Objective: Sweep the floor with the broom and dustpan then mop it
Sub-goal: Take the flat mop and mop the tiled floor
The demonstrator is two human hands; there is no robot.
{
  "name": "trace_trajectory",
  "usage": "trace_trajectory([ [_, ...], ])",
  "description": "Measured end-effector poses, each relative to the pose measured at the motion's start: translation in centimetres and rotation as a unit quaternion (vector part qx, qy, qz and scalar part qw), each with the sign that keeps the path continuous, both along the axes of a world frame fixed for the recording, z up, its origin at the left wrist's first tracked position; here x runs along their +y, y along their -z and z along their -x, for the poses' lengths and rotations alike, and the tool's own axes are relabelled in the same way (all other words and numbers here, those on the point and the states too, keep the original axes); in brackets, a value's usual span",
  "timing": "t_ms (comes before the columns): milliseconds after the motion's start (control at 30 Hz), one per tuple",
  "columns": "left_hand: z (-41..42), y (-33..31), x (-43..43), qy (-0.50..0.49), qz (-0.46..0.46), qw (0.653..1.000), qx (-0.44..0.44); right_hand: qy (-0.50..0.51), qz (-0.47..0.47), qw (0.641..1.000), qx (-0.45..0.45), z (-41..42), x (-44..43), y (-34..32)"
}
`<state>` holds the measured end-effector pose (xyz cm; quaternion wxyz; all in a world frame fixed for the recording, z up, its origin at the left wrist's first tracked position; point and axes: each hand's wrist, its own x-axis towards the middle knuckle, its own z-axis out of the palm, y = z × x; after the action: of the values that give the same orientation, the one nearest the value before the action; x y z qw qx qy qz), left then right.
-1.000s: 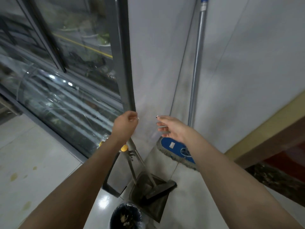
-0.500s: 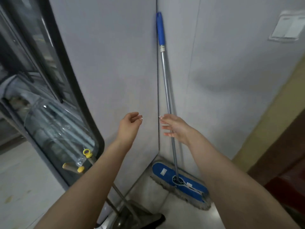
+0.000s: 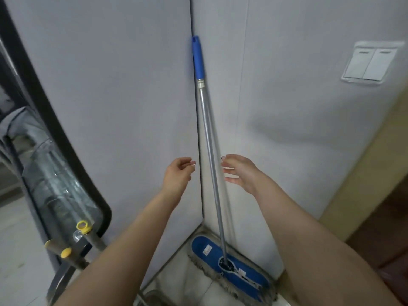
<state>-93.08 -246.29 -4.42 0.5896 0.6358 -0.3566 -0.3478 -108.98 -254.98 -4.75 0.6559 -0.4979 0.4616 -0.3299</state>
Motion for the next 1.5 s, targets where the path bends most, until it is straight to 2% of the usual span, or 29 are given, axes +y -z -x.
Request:
trace_trajectory([
  [467, -6.2, 3.8, -19.9, -0.016, -0.009, 0.999, 0.038, -0.044, -0.056, 0.995, 0.073, -6.3, -18.3, 6.0],
  [667, -7.7, 3.4, -26.3, -0.001, -0.021, 1.0, -0.006, -0.045, -0.042, 0.985, 0.162, -9.1, -23.1, 9.2],
  [833, -7.6, 2.8, -30.7, 0.026, -0.039, 0.998, -0.042, -0.083, -0.016, 0.977, 0.196, -11.6, -25.8, 10.6],
  [1133, -7.4, 4.5, -33.9, 0.072, -0.075, 0.993, -0.057, -0.071, 0.035, 0.978, 0.193, -13.3, -28.0, 11.8],
  [1233, -7.7, 4.9, -33.9, 0.083, -0.056, 0.994, -0.036, -0.071, 0.037, 0.977, 0.198, -13.2, -28.0, 12.3],
  [1367, -7.8, 5.2, -32.8, 0.146, -0.02, 0.989, -0.002, -0.109, 0.049, 0.97, 0.21, -13.0, -27.2, 12.8],
  [1500, -7.3, 5.1, -31.4, 0.195, 0.004, 0.981, -0.013, -0.101, 0.059, 0.972, 0.204, -12.5, -26.0, 13.0],
])
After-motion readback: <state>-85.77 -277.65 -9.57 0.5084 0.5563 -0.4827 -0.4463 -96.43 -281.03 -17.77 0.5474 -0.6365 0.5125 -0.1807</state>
